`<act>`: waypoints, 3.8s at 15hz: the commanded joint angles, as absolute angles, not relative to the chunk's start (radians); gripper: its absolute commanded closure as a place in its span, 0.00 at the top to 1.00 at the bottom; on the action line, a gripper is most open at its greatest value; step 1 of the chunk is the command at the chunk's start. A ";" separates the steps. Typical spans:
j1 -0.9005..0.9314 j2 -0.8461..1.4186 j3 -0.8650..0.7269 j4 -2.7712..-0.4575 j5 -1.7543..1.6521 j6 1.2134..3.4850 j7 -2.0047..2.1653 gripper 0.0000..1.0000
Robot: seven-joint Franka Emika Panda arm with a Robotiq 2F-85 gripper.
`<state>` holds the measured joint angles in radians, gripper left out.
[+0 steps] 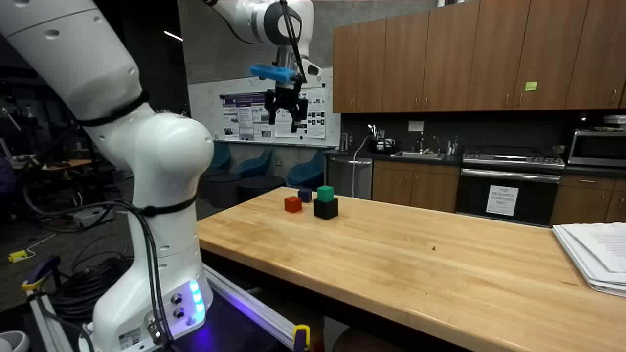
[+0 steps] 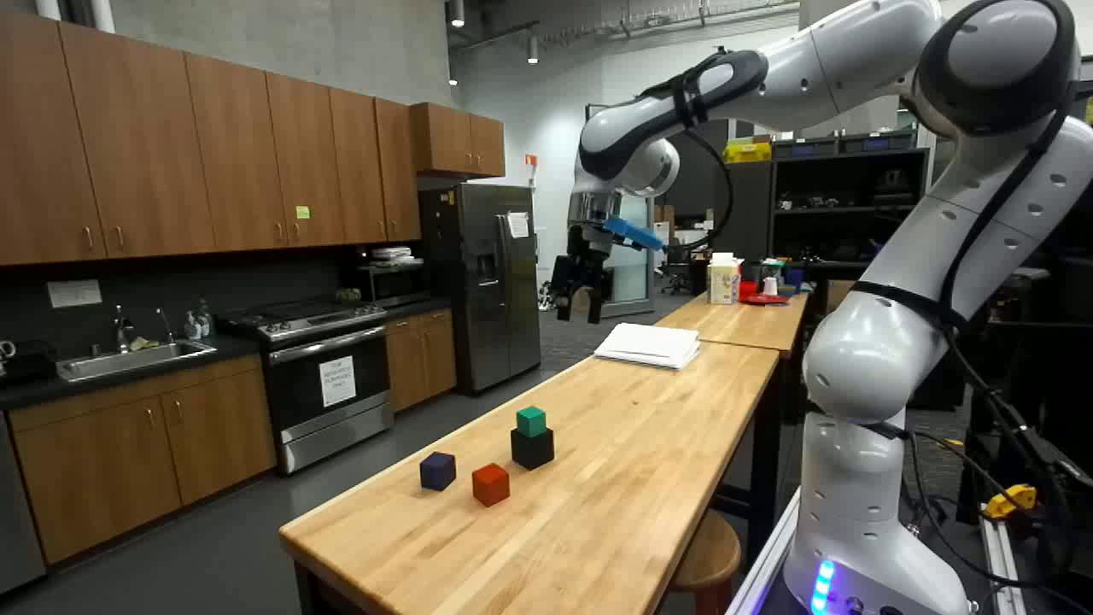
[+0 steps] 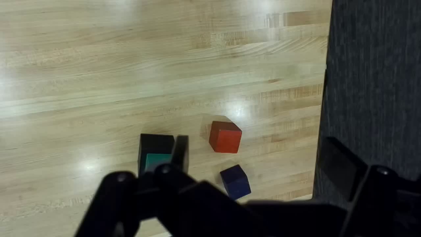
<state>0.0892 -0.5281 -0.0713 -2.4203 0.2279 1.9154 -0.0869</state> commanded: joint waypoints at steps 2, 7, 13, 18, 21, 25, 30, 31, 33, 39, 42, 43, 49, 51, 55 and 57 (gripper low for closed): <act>0.069 -0.526 -0.052 -2.423 0.231 1.927 -0.092 1.00; 0.061 -0.495 -0.033 -2.437 0.220 1.991 -0.085 1.00; 0.065 -0.424 -0.014 -2.450 0.204 2.120 -0.085 1.00; 0.065 -0.351 -0.004 -2.433 0.187 2.222 -0.082 1.00; 0.058 -0.301 0.004 -2.418 0.142 2.287 -0.072 1.00; 0.049 -0.231 0.005 -2.389 0.072 2.351 -0.073 1.00; 0.035 -0.140 0.012 -2.350 0.030 2.381 -0.002 1.00; 0.035 -0.126 0.014 -2.344 0.030 2.382 0.015 1.00; 0.035 -0.094 0.017 -2.335 0.028 2.395 0.054 1.00; 0.034 0.000 0.017 -2.312 -0.012 2.478 0.135 1.00; 0.034 0.045 0.011 -2.303 -0.051 2.499 0.174 1.00; 0.034 0.058 0.009 -2.301 -0.060 2.501 0.182 1.00; 0.034 0.130 0.005 -2.285 -0.042 2.490 0.163 1.00; 0.033 0.151 0.002 -2.275 -0.045 2.495 0.159 1.00; 0.032 0.190 -0.007 -2.243 -0.052 2.498 0.151 1.00; 0.032 0.210 -0.012 -2.225 -0.054 2.502 0.150 1.00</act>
<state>0.0366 0.1731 -0.0053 -2.2630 -0.0360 2.4936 0.1539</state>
